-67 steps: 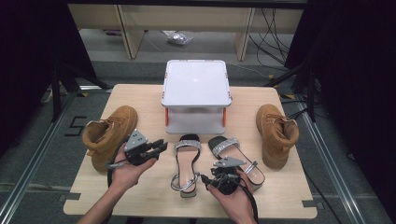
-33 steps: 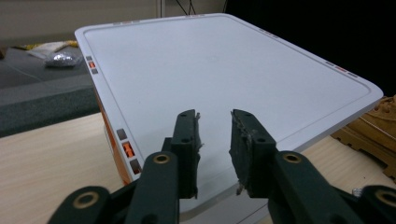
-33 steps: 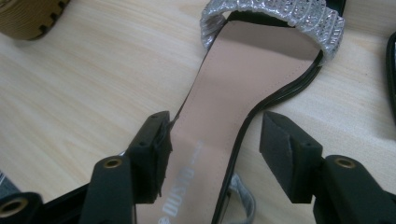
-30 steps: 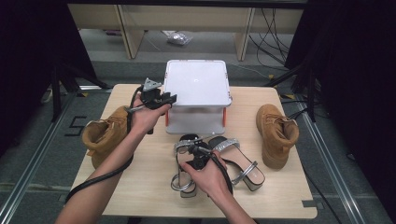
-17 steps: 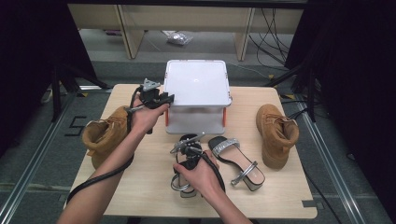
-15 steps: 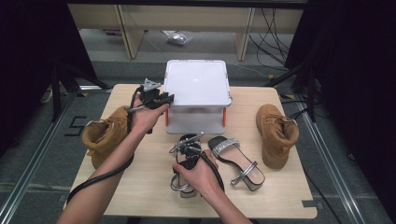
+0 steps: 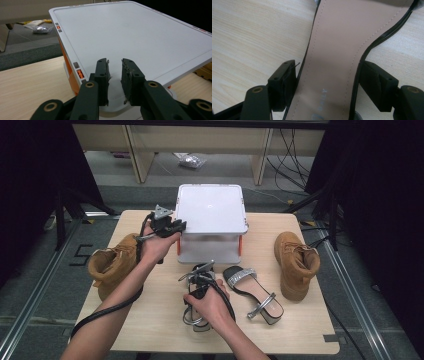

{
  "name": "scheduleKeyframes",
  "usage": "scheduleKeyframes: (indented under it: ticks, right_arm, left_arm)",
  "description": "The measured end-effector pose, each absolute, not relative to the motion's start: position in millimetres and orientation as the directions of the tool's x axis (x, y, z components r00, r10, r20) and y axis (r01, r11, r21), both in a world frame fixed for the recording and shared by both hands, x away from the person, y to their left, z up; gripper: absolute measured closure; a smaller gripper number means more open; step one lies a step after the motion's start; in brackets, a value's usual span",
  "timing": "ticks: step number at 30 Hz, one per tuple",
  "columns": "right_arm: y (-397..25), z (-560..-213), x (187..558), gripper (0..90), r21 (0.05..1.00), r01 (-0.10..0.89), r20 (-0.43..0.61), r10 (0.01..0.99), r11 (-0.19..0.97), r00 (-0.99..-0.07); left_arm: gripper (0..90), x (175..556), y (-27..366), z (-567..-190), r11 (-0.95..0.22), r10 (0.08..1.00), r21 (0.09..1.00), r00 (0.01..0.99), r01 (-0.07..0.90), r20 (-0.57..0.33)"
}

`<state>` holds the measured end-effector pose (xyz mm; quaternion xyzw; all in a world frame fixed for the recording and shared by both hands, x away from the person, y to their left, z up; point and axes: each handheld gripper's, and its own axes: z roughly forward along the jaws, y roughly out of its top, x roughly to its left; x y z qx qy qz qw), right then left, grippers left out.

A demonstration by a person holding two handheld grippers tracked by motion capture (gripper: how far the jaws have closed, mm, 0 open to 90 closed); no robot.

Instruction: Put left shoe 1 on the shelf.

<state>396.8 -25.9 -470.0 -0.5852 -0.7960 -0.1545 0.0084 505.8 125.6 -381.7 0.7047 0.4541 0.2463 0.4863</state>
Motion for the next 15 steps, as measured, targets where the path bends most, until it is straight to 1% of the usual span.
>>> scheduleKeyframes:
  ticks: [1, 2, 3, 4, 5, 7, 8, 9, 10, 11, 12, 13, 15]
  right_arm:
    - [-28, -469, 399, 32.8, 0.209, 0.939, 0.204, 0.927, 0.274, -0.316]
    - [-28, -469, 399, 32.8, 0.209, 0.939, 0.204, 0.927, 0.274, -0.316]
    - [-32, -467, 401, 36.0, 0.192, 0.923, 0.181, 0.913, 0.333, -0.367]
    - [-33, -465, 401, 37.5, 0.18, 0.924, 0.182, 0.912, 0.337, -0.368]
    - [-36, -463, 401, 39.2, 0.174, 0.909, 0.157, 0.901, 0.379, -0.405]
    - [-40, -461, 398, 41.9, 0.184, 0.888, 0.107, 0.889, 0.422, -0.445]
    - [-40, -461, 398, 41.9, 0.184, 0.888, 0.107, 0.889, 0.422, -0.445]
    - [-45, -462, 400, 42.6, 0.206, 0.836, 0.05, 0.848, 0.508, -0.528]
    - [-44, -462, 399, 42.5, 0.189, 0.849, 0.074, 0.855, 0.493, -0.513]
    - [-44, -462, 399, 42.5, 0.189, 0.849, 0.074, 0.855, 0.493, -0.513]
    - [-44, -461, 400, 42.2, 0.184, 0.838, 0.064, 0.844, 0.514, -0.532]
    - [-41, -461, 399, 40.6, 0.177, 0.839, 0.043, 0.848, 0.514, -0.528]
    - [-40, -464, 400, 37.2, 0.177, 0.842, 0.051, 0.85, 0.509, -0.524]
  left_arm:
    - [76.2, 506, 126, -381, -0.112, 0.88, 0.908, 0.465, 0.404, -0.099]
    - [76.4, 506, 126, -381, -0.112, 0.88, 0.908, 0.465, 0.404, -0.099]
    - [76.7, 506, 127, -381, -0.114, 0.879, 0.907, 0.467, 0.406, -0.098]
    - [76.8, 506, 127, -381, -0.112, 0.878, 0.907, 0.467, 0.407, -0.102]
    - [76.9, 506, 127, -381, -0.111, 0.877, 0.906, 0.469, 0.408, -0.104]
    - [77.2, 506, 128, -381, -0.111, 0.876, 0.907, 0.471, 0.407, -0.104]
    - [77.2, 506, 128, -381, -0.111, 0.876, 0.907, 0.471, 0.407, -0.104]
    - [77.2, 505, 128, -382, -0.107, 0.876, 0.908, 0.471, 0.406, -0.107]
    - [77.2, 505, 128, -382, -0.108, 0.875, 0.907, 0.472, 0.407, -0.108]
    - [77.2, 505, 128, -382, -0.108, 0.875, 0.907, 0.472, 0.407, -0.108]
    - [77.2, 505, 128, -381, -0.109, 0.875, 0.906, 0.472, 0.408, -0.107]
    - [77.2, 506, 128, -381, -0.108, 0.874, 0.905, 0.473, 0.411, -0.111]
    - [77.2, 506, 128, -380, -0.112, 0.873, 0.904, 0.475, 0.413, -0.109]
